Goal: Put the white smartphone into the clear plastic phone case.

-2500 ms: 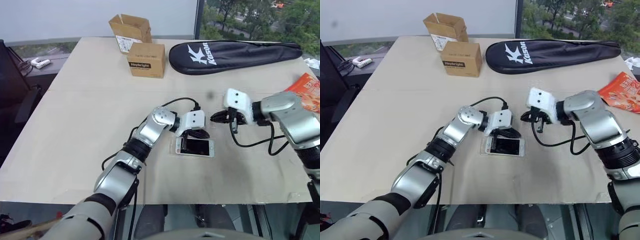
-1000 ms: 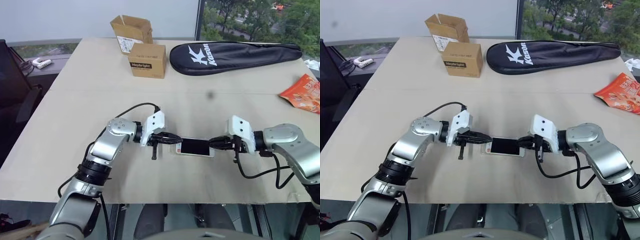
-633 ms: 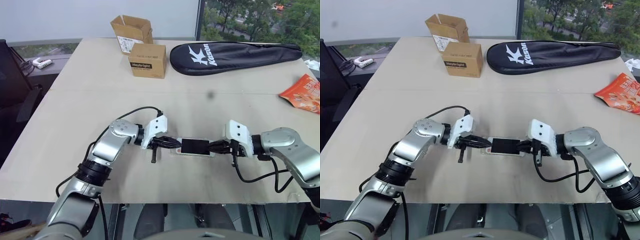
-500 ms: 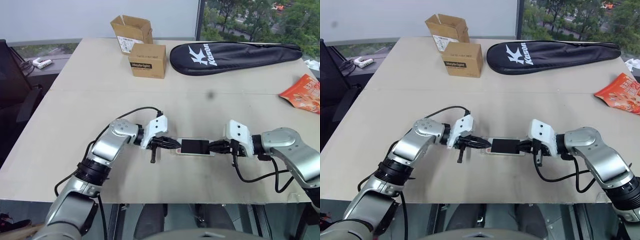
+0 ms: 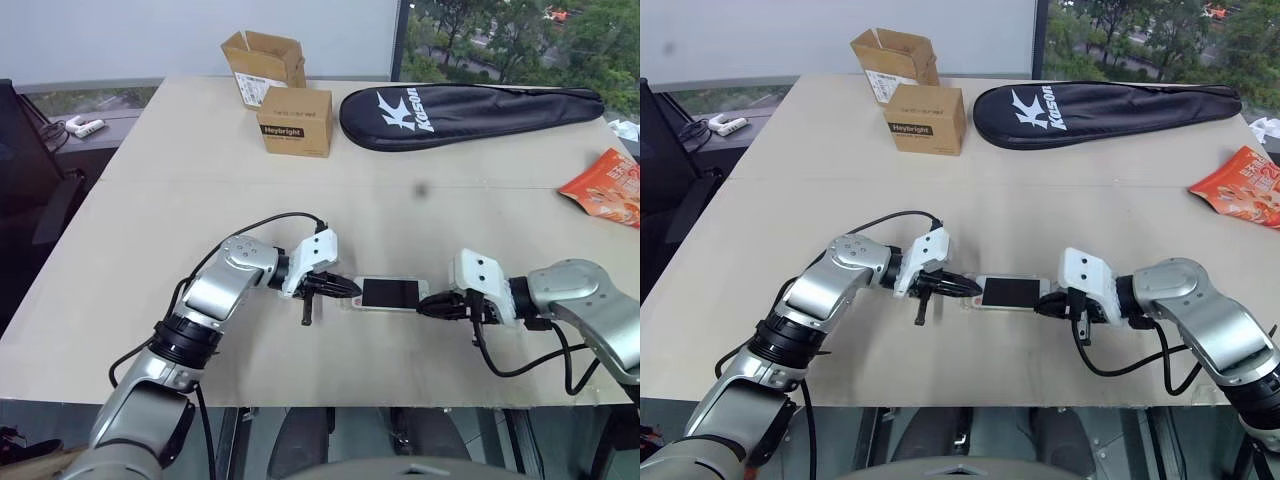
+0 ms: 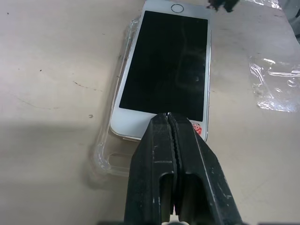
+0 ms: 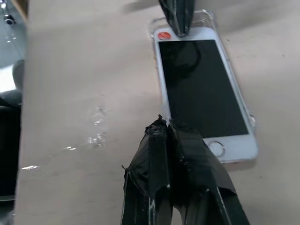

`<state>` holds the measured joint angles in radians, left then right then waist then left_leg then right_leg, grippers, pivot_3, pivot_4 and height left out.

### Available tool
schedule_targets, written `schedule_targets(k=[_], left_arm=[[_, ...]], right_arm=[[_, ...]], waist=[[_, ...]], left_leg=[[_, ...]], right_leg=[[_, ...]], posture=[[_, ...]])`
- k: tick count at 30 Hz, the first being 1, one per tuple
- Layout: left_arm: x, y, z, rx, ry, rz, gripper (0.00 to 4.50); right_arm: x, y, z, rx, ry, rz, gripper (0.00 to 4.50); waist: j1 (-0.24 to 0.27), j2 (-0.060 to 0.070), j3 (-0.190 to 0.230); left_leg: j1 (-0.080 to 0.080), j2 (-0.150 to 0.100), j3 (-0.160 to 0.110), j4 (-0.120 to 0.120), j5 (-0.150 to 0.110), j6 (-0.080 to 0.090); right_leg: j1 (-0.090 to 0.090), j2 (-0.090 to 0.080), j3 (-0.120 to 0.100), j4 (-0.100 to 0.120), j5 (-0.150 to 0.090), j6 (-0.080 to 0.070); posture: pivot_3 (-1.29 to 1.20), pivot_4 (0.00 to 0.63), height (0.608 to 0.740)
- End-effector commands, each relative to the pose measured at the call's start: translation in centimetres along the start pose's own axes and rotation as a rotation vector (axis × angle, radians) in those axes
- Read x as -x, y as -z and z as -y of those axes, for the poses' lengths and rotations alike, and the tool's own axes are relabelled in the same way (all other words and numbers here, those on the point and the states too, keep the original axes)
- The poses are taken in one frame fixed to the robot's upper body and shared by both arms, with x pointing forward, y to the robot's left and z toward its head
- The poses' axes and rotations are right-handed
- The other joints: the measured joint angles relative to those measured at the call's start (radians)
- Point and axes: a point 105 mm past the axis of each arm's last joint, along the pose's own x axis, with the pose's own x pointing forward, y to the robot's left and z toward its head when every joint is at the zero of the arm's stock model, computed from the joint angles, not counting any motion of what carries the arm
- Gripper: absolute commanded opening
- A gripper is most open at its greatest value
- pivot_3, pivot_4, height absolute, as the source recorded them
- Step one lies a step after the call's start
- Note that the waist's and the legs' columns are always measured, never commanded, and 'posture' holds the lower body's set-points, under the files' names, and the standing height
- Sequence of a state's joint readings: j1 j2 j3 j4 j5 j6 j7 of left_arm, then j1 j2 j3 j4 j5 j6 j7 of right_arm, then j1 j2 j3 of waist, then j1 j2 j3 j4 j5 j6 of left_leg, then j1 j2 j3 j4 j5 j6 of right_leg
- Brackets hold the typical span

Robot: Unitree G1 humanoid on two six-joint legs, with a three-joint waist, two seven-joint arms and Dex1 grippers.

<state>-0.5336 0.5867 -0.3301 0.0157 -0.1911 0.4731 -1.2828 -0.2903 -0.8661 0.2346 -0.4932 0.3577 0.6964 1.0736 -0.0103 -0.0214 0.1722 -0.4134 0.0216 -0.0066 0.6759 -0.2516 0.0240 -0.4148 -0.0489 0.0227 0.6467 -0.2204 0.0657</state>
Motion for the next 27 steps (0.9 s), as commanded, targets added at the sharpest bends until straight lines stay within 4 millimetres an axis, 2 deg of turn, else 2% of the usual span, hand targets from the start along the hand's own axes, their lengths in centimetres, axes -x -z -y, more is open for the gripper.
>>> schedule_targets(k=[1, 5, 15, 27], left_arm=[[-0.5, 0.3, 0.5, -0.010, 0.030, -0.031, 0.00], [-0.6, 0.3, 0.5, -0.021, 0.036, -0.040, 0.00], [-0.6, 0.4, 0.5, -0.049, 0.046, -0.060, 0.00], [-0.7, 0.4, 0.4, -0.061, 0.049, -0.067, 0.00]], right_arm=[[-0.2, -0.1, -0.3, 0.033, -0.025, -0.019, 0.09], [-0.8, 0.1, -0.2, 0.046, -0.037, -0.035, 0.09], [-1.6, -0.2, 1.4, 0.038, 0.045, -0.028, 0.09], [-2.2, 0.0, 1.8, 0.012, 0.081, -0.036, 0.09]], waist=[[0.000, 0.000, 0.000], [0.000, 0.000, 0.000], [0.000, 0.000, 0.000], [-0.001, 0.000, 0.000]], left_leg=[[0.000, 0.000, 0.000, 0.000, 0.000, 0.000], [0.000, 0.000, 0.000, 0.000, 0.000, 0.000], [0.001, 0.000, 0.000, 0.000, 0.000, 0.000], [0.001, 0.000, 0.000, 0.000, 0.000, 0.000]], right_leg=[[0.000, 0.000, 0.000, 0.000, 0.000, 0.000], [0.000, 0.000, 0.000, 0.000, 0.000, 0.000], [0.001, 0.000, 0.000, 0.000, 0.000, 0.000], [0.001, 0.000, 0.000, 0.000, 0.000, 0.000]], posture=[[0.00, 0.150, 0.740], [0.00, 0.150, 0.740], [0.00, 0.150, 0.740], [0.00, 0.150, 0.740]])
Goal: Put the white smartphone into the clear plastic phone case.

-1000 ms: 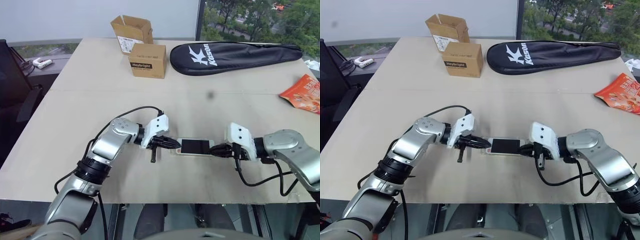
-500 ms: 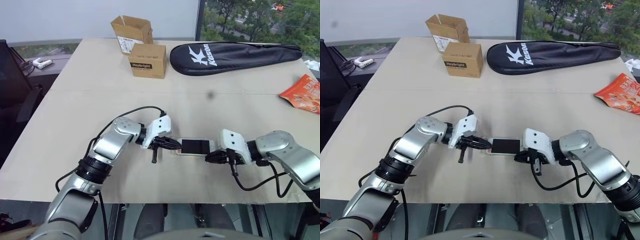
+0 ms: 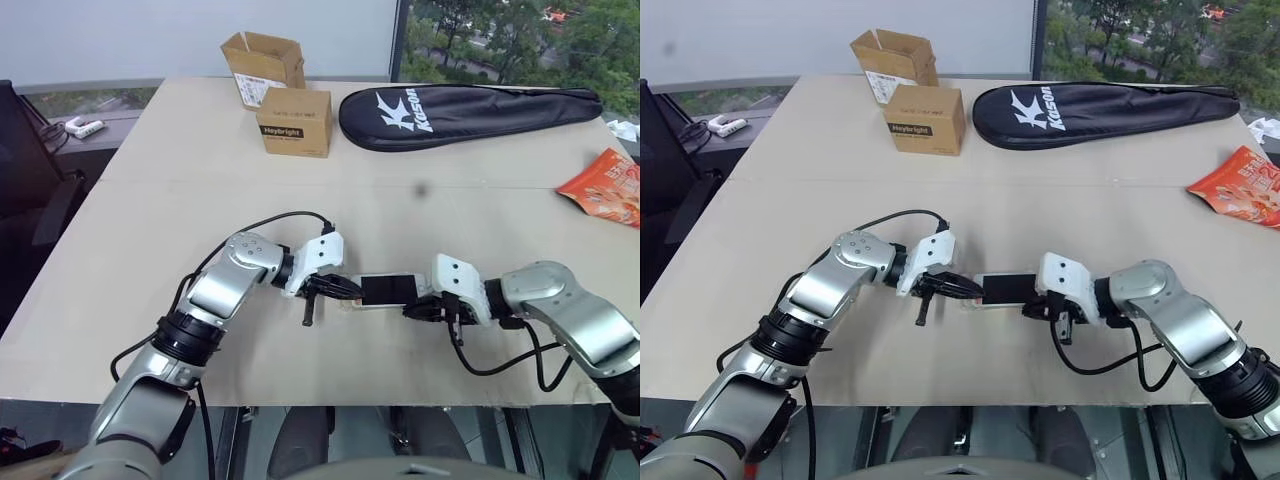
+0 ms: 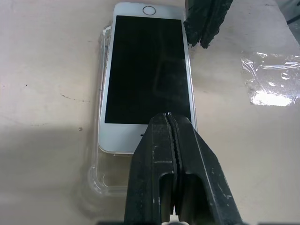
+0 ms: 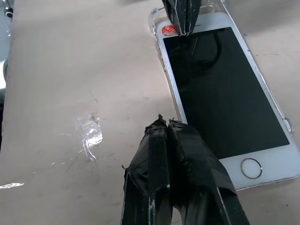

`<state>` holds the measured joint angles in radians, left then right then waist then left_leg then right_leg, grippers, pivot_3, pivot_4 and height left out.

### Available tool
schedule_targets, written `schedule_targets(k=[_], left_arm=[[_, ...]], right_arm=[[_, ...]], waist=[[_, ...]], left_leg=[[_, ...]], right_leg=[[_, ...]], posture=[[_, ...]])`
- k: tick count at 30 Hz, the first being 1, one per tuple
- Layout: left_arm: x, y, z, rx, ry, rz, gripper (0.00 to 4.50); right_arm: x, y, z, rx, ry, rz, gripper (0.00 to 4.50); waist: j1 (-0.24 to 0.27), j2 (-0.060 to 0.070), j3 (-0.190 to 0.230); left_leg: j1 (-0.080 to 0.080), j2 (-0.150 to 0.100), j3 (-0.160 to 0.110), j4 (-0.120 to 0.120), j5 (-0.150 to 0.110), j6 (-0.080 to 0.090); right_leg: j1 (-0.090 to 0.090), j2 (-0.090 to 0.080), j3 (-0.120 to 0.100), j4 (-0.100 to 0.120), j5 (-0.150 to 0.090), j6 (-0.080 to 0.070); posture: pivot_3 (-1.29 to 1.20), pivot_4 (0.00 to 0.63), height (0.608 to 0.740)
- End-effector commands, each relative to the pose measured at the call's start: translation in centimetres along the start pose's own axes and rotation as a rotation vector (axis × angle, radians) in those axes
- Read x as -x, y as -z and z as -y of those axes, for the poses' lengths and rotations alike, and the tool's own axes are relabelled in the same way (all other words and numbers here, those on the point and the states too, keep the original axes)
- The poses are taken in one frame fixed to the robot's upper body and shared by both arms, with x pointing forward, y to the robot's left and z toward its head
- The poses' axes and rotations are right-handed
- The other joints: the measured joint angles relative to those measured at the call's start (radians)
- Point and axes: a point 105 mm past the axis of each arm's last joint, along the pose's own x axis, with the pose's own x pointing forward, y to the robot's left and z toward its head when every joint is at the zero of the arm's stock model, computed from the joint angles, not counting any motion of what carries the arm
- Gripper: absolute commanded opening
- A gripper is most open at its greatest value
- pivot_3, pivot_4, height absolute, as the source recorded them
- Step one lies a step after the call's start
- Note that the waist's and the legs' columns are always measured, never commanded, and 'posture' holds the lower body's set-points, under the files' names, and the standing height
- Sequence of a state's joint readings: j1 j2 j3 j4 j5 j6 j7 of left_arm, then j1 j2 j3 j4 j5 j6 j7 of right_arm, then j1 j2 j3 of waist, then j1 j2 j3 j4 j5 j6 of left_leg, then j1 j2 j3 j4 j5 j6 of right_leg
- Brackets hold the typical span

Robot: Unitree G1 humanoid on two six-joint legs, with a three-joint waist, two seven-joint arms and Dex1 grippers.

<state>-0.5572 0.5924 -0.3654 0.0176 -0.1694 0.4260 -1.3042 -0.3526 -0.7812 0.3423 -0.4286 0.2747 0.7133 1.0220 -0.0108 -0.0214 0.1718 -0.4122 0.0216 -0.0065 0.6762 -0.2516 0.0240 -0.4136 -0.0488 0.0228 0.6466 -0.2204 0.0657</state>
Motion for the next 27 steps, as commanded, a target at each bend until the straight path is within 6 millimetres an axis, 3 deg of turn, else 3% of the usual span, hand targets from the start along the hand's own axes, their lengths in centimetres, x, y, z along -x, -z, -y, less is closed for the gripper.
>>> schedule_targets(k=[1, 6, 11, 18, 27], left_arm=[[-0.4, 0.8, 0.2, 0.009, 0.016, -0.040, 0.00], [-0.4, 0.8, 0.2, 0.013, 0.017, -0.040, 0.00], [-0.5, 0.9, 0.3, 0.018, 0.022, -0.042, 0.00], [-0.6, 0.9, 0.4, 0.022, 0.026, -0.042, 0.00], [-0.6, 0.8, 0.4, 0.026, 0.025, -0.038, 0.00]], right_arm=[[0.3, -0.4, 1.1, 0.020, 0.067, -0.011, 0.09], [0.6, -3.5, 0.3, 0.015, 0.013, 0.122, 0.09], [-0.4, -4.7, 0.2, 0.017, 0.016, 0.192, 0.09], [-1.7, -2.8, 0.2, 0.034, 0.005, 0.128, 0.09], [-2.4, -2.7, 0.3, 0.051, -0.016, 0.124, 0.09]], waist=[[-0.001, 0.000, 0.000], [-0.002, 0.000, 0.000], [0.001, 0.000, 0.000], [0.001, 0.000, 0.000], [0.001, 0.000, 0.000]], left_leg=[[0.000, 0.000, 0.000, 0.000, 0.000, 0.000], [0.000, 0.000, 0.000, 0.000, 0.000, 0.000], [0.000, 0.000, 0.000, 0.000, 0.000, 0.000], [0.000, 0.000, 0.000, 0.000, 0.000, 0.000], [0.000, 0.000, 0.000, 0.000, 0.000, 0.000]], right_leg=[[0.000, 0.000, 0.000, 0.000, 0.000, 0.000], [0.000, 0.000, 0.000, 0.000, 0.000, 0.000], [0.000, 0.000, 0.000, 0.000, 0.000, 0.000], [0.000, 0.000, 0.000, -0.001, 0.000, 0.000], [0.000, 0.000, 0.000, -0.001, 0.000, 0.000]], posture=[[0.00, 0.150, 0.740], [0.00, 0.150, 0.740], [0.00, 0.150, 0.740], [0.00, 0.150, 0.740], [0.00, 0.150, 0.740]])
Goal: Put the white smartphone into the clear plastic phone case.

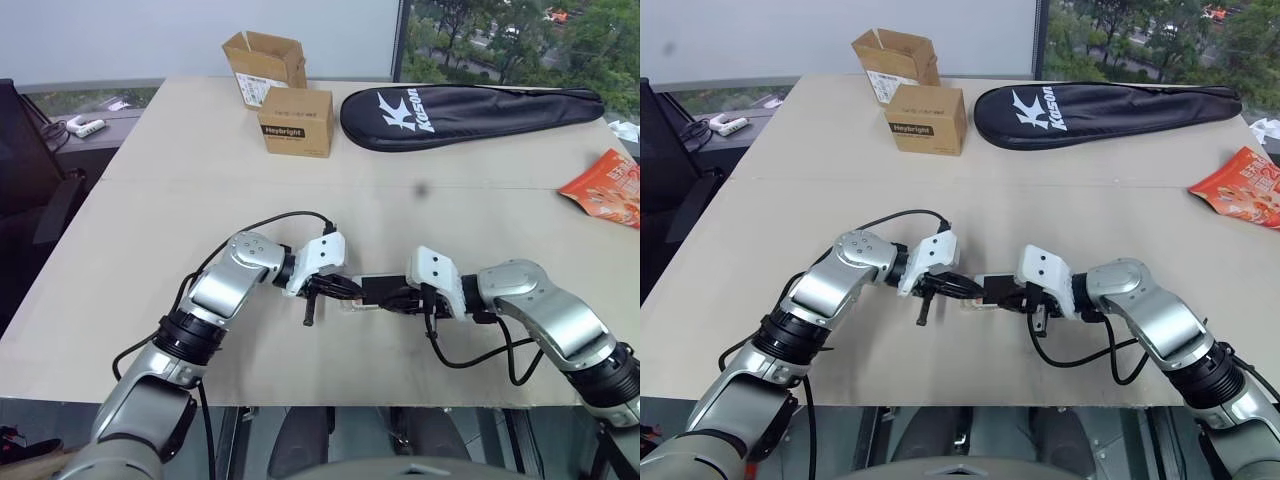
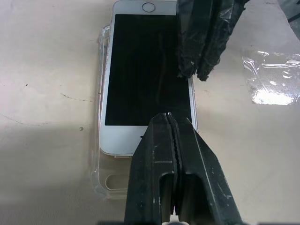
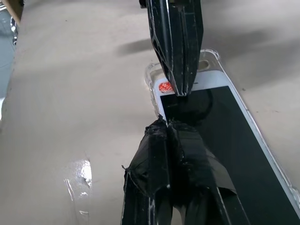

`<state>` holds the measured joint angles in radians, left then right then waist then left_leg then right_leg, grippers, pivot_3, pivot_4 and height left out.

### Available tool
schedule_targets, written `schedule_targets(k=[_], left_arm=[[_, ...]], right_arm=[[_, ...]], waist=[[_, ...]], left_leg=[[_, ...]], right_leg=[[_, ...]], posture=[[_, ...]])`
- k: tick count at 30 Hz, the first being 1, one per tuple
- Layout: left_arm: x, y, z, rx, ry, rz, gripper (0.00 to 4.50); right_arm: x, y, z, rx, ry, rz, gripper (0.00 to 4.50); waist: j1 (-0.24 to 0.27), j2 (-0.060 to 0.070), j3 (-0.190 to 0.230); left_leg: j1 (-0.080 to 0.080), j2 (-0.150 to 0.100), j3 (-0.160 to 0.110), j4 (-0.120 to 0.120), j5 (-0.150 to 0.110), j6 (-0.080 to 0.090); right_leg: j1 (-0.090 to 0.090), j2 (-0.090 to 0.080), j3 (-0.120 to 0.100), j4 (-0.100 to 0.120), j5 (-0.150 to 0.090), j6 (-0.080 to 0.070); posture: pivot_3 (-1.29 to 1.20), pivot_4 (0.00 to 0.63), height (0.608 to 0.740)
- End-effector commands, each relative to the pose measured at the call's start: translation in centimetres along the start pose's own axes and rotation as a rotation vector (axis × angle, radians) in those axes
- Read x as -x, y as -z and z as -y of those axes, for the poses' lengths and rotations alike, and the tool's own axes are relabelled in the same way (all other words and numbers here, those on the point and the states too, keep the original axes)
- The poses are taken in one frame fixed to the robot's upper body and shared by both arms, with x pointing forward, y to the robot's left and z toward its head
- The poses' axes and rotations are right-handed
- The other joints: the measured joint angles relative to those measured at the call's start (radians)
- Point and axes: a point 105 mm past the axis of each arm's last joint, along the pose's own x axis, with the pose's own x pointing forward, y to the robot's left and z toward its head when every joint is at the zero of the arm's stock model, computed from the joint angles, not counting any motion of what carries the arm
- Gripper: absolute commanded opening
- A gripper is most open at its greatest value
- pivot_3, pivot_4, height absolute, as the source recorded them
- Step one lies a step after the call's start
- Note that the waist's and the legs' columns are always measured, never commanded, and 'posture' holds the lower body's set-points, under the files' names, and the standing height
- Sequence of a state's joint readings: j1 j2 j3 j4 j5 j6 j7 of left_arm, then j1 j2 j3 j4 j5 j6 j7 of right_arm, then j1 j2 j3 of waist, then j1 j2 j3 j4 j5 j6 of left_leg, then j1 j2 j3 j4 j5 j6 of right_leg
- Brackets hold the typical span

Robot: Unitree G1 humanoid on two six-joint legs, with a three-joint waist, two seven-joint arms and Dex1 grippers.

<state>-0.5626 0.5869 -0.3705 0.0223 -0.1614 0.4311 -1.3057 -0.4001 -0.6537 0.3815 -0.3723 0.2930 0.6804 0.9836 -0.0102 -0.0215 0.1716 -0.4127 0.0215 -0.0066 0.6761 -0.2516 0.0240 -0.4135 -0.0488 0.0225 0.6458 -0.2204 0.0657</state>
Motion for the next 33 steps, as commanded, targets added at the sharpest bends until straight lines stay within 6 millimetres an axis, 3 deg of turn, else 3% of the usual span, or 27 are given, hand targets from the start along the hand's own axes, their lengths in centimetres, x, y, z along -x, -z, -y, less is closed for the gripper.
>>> schedule_targets(k=[1, 14, 20, 25, 29, 33], left_arm=[[-0.5, 0.8, 0.4, 0.024, 0.021, -0.031, 0.00], [-0.5, 0.6, 0.3, 0.030, 0.016, -0.024, 0.00], [-0.5, 0.6, 0.3, 0.034, 0.012, -0.020, 0.00], [-0.5, 0.5, 0.3, 0.035, 0.007, -0.016, 0.00], [-0.5, 0.4, 0.2, 0.028, 0.003, -0.009, 0.00], [-0.1, -1.2, -0.2, -0.042, -0.023, 0.069, 0.00]], right_arm=[[-0.1, -0.3, 0.4, 0.057, 0.011, -0.011, 0.09], [0.0, 1.4, 1.9, 0.275, 0.057, -0.194, 0.09], [-0.3, 2.2, 1.3, 0.313, 0.018, -0.258, 0.09], [-0.1, -0.8, 1.1, 0.228, 0.027, -0.104, 0.09], [2.6, -3.8, 2.0, 0.090, 0.043, 0.063, 0.09], [5.3, -4.1, 3.7, 0.027, 0.114, 0.093, 0.09]], waist=[[0.000, 0.000, 0.000], [0.000, 0.000, 0.000], [0.000, 0.000, -0.002], [0.000, 0.000, -0.003], [0.002, 0.001, -0.003], [0.003, 0.001, -0.002]], left_leg=[[0.000, 0.000, 0.000, 0.000, 0.000, 0.000], [0.001, 0.000, 0.000, 0.000, 0.000, 0.000], [0.001, 0.000, 0.000, 0.000, 0.000, 0.000], [0.001, 0.000, 0.000, 0.000, 0.000, 0.000], [0.000, 0.000, 0.000, 0.000, 0.000, 0.000], [0.000, 0.000, 0.000, 0.000, 0.000, 0.000]], right_leg=[[0.000, 0.000, 0.000, 0.000, 0.000, 0.000], [0.000, 0.000, 0.000, 0.000, 0.000, 0.000], [0.001, 0.000, 0.000, 0.000, 0.000, 0.000], [0.001, 0.000, 0.000, 0.000, 0.000, 0.000], [0.000, 0.000, 0.000, 0.000, 0.000, 0.000], [0.000, 0.000, 0.000, -0.001, 0.000, 0.000]], posture=[[0.00, 0.150, 0.740], [0.00, 0.150, 0.740], [0.00, 0.150, 0.740], [0.00, 0.150, 0.740], [0.00, 0.150, 0.740], [0.00, 0.150, 0.740]])
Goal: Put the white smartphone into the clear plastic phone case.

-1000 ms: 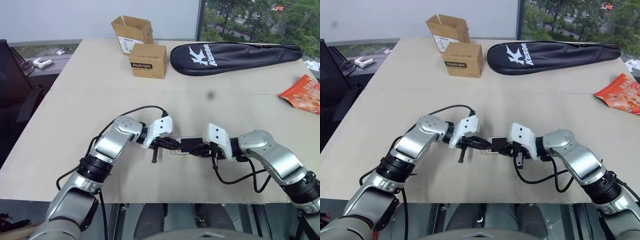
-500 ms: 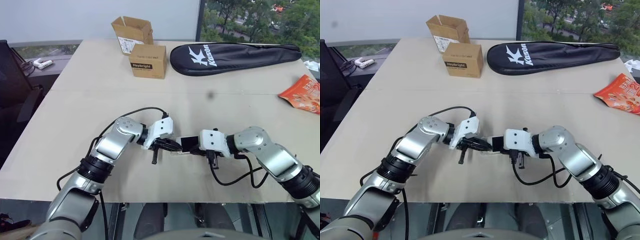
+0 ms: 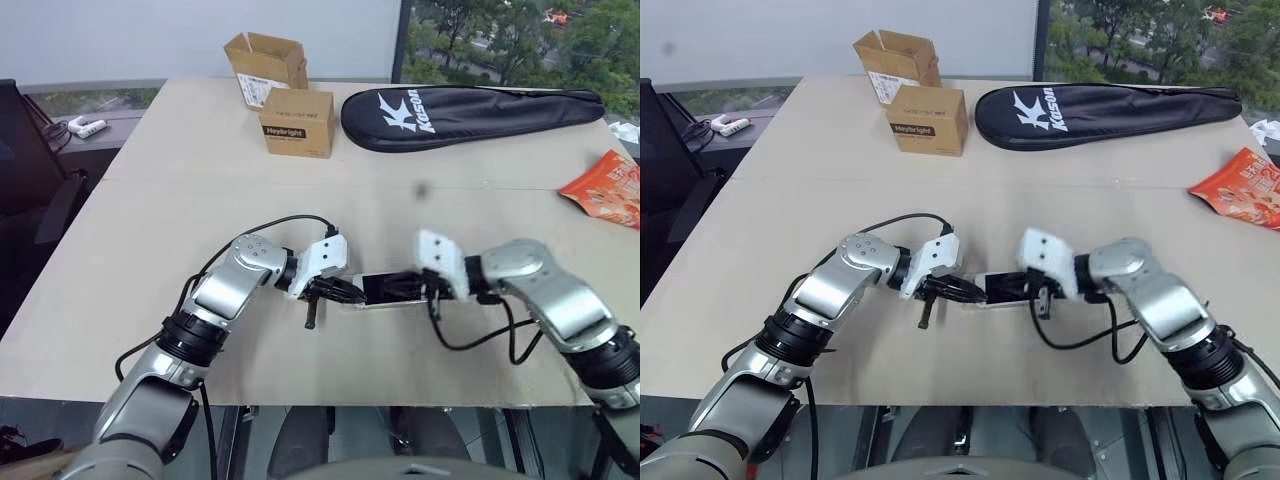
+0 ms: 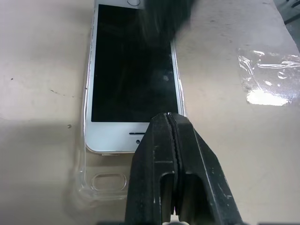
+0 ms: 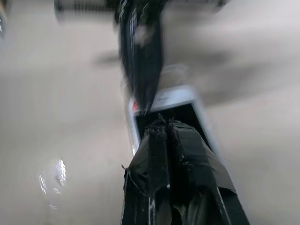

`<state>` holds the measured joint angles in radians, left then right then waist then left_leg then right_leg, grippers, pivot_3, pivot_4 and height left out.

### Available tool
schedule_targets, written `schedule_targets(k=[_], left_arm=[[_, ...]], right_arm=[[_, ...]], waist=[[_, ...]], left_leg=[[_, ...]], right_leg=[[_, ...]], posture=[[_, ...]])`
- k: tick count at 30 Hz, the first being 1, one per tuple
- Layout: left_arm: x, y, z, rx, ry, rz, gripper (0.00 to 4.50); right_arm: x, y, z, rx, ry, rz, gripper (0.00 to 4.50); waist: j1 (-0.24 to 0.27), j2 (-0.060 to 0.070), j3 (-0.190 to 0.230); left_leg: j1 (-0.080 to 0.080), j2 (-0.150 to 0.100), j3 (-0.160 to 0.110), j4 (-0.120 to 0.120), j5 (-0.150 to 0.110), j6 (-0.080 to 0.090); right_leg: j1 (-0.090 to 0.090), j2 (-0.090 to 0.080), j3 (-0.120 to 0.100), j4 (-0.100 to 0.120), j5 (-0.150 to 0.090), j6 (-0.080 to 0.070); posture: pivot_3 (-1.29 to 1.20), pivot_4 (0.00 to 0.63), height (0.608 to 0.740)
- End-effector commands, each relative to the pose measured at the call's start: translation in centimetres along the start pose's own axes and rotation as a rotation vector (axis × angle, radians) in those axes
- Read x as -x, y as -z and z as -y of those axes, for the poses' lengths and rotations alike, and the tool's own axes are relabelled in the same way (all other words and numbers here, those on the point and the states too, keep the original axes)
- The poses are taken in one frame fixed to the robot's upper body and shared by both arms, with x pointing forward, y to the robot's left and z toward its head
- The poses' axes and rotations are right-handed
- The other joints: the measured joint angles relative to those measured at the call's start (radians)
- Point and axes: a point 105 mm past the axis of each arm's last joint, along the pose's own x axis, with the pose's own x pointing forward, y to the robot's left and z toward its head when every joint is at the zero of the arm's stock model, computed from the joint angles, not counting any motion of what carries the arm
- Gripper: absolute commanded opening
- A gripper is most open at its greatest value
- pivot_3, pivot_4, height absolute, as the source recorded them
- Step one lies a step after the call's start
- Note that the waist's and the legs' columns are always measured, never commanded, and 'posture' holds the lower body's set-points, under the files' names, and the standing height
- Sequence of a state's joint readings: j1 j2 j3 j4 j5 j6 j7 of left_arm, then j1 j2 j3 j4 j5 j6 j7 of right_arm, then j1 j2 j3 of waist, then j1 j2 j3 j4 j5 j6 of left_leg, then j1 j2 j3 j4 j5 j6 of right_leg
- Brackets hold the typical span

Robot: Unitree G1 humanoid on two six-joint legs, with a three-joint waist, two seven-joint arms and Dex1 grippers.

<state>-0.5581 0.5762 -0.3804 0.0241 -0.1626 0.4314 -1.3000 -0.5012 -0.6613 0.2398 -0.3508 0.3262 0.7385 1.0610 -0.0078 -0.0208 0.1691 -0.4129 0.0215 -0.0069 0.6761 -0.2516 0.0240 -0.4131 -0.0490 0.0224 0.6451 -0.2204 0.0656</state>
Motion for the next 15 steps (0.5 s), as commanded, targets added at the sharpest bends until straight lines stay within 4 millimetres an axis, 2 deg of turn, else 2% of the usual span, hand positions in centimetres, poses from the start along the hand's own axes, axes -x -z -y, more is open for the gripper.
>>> schedule_targets(k=[1, 3, 5, 7, 10, 12, 15], left_arm=[[0.7, -2.1, -0.6, -0.060, -0.045, 0.105, 0.00], [1.7, -3.4, -1.2, -0.065, -0.083, 0.163, 0.00], [3.2, -3.6, -1.9, -0.055, -0.137, 0.170, 0.00], [4.7, -2.9, -2.1, -0.033, -0.163, 0.137, 0.00], [5.7, -0.9, -1.5, 0.021, -0.145, 0.071, 0.00], [5.9, 1.0, -0.8, 0.044, -0.103, -0.003, 0.00], [5.2, 1.5, -0.6, 0.070, -0.073, -0.016, 0.00]], right_arm=[[2.8, -0.9, 1.7, -0.006, 0.077, 0.024, 0.09], [4.0, -0.2, 2.5, -0.015, 0.122, -0.013, 0.09], [5.2, 1.0, 3.3, -0.015, 0.166, -0.078, 0.09], [6.1, 2.5, 3.5, -0.015, 0.184, -0.157, 0.09], [6.6, 3.8, 3.5, -0.020, 0.191, -0.214, 0.09], [6.5, 4.3, 3.5, -0.025, 0.198, -0.229, 0.09], [6.3, 4.9, 3.3, -0.032, 0.198, -0.244, 0.09]], waist=[[0.001, 0.000, 0.000], [0.002, 0.000, 0.000], [0.000, 0.000, 0.001], [-0.004, 0.000, 0.001], [-0.009, 0.001, 0.001], [-0.011, 0.001, 0.001], [-0.003, 0.001, 0.001]], left_leg=[[0.000, 0.000, 0.000, 0.000, 0.000, 0.000], [-0.001, 0.000, 0.000, 0.000, 0.000, 0.000], [-0.001, 0.000, 0.000, 0.000, 0.000, 0.000], [-0.001, 0.000, 0.000, 0.000, 0.000, 0.000], [0.000, 0.000, 0.001, -0.002, 0.000, 0.000], [0.000, 0.000, 0.001, -0.002, 0.000, 0.000], [0.000, 0.000, 0.002, -0.003, 0.000, 0.000]], right_leg=[[0.000, 0.000, 0.000, 0.000, 0.000, 0.000], [0.000, 0.000, -0.001, -0.001, 0.000, 0.000], [0.000, 0.000, 0.000, -0.001, 0.000, 0.000], [-0.001, 0.000, 0.000, -0.001, 0.000, 0.000], [-0.001, 0.000, 0.000, -0.001, 0.000, 0.000], [-0.001, 0.000, 0.001, -0.001, 0.000, 0.000], [-0.002, 0.000, 0.001, -0.001, 0.000, 0.000]], posture=[[0.00, 0.150, 0.740], [0.00, 0.150, 0.740], [0.00, 0.150, 0.740], [0.00, 0.150, 0.740], [0.00, 0.150, 0.740], [0.00, 0.150, 0.740], [0.00, 0.150, 0.740]])
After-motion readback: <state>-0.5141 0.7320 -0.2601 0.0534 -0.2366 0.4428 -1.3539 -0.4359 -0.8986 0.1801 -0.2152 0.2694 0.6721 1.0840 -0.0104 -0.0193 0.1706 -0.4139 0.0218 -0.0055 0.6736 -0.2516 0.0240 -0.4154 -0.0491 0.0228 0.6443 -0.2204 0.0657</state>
